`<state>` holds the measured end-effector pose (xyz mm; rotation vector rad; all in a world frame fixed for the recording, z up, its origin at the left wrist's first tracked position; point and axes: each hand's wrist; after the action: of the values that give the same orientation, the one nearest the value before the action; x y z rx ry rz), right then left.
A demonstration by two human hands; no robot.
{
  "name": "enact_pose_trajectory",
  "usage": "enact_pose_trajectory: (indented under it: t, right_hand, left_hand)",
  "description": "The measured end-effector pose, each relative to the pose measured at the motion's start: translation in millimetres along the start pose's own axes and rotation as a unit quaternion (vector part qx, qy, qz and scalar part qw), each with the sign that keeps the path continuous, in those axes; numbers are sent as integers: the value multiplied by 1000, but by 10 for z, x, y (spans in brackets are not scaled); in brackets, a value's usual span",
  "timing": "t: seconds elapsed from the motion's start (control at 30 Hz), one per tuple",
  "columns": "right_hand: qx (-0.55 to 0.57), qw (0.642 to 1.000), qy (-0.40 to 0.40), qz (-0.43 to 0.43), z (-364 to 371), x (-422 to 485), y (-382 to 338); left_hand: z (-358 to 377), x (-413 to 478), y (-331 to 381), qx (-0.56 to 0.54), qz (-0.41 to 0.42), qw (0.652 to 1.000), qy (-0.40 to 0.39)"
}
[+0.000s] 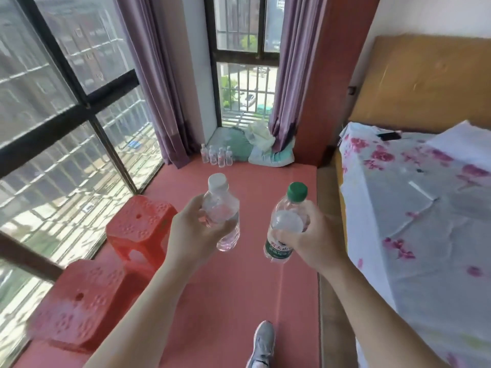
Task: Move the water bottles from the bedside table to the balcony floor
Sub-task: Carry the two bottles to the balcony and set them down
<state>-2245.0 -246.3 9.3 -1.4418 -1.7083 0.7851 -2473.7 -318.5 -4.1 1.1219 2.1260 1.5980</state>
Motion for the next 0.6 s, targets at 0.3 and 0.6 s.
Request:
enact_pose_trajectory:
  t: [0.3, 0.6]
  right_hand:
    - [21, 1000, -6, 16, 474, 1804, 182]
    - [6, 1000, -29, -8, 966, 3272, -110]
  left_hand:
    - [977, 1582, 4, 21, 5, 1000, -19]
    - [1419, 2896, 8, 29, -3, 1000, -7]
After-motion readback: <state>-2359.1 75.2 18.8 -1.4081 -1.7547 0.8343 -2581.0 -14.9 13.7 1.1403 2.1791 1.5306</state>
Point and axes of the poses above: each hand's wrist, its own x-axis towards the middle knuckle, its own z-axis out of the palm, y = z × x, and after that the axes turned 13 degrees about y, right-handed
